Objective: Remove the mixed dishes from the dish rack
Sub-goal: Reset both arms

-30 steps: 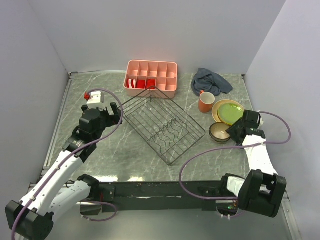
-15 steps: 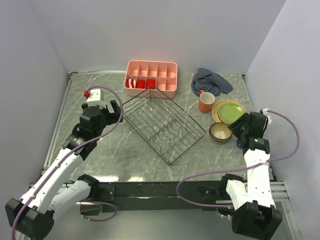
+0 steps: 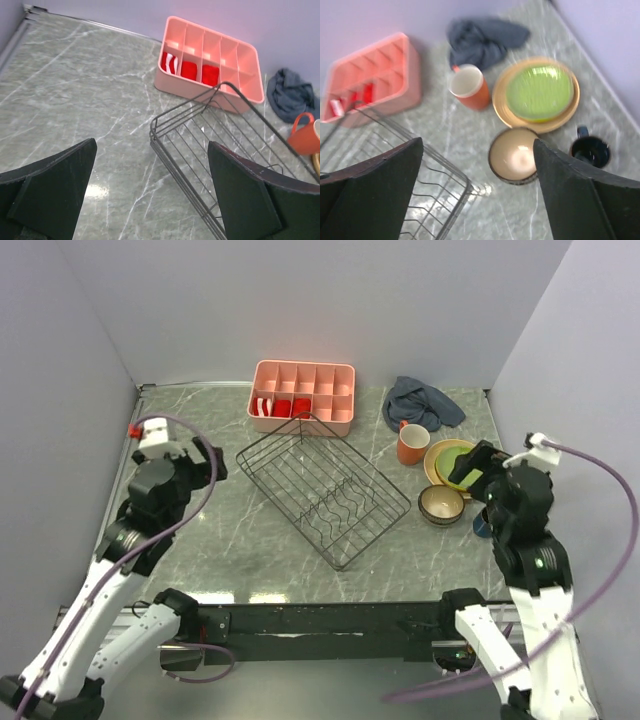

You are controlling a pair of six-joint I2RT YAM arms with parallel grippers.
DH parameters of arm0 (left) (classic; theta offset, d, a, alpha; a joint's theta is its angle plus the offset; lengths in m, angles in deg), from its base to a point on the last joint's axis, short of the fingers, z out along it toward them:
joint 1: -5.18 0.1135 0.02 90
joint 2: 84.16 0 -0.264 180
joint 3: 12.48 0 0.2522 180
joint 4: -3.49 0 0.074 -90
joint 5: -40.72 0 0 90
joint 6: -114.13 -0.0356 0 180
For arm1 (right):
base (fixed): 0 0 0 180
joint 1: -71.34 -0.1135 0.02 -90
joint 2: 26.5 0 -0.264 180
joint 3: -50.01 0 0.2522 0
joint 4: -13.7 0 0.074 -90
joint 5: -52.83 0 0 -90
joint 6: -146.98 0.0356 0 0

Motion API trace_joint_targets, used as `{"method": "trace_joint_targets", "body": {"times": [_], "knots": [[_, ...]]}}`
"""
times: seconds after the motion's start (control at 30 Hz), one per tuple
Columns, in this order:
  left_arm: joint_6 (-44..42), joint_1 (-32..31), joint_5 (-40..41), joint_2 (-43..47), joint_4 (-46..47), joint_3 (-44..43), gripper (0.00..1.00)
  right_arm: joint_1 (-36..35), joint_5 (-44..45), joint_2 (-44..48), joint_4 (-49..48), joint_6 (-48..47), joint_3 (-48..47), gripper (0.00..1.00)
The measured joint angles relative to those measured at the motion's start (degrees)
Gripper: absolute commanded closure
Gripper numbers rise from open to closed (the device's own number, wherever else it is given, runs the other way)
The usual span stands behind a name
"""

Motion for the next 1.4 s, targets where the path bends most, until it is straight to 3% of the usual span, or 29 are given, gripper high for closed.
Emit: {"method": "trace_joint_targets", "body": {"times": [0.27, 0.6, 1.07, 1.4], "knots": [[6.1, 0.0, 5.6, 12.6, -6.1, 0.2, 0.01, -11.7, 8.7, 15.7, 0.0, -3.7, 0.2, 0.0], [15.6, 0.0, 8.7, 27.8, -11.5, 4.6, 0.01, -16.0, 12.3, 36.0, 0.0, -5.0, 11.6, 0.0], [16.8, 0.0, 7.0, 28.2, -10.4, 11.9, 0.01, -16.5, 13.5, 36.3, -0.8, -5.7, 22.0, 0.0], [16.2, 0.0, 6.0, 27.8, -7.9, 14.4, 0.0, -16.5, 16.5, 36.3, -0.4, -5.4, 22.6, 0.0]]}}
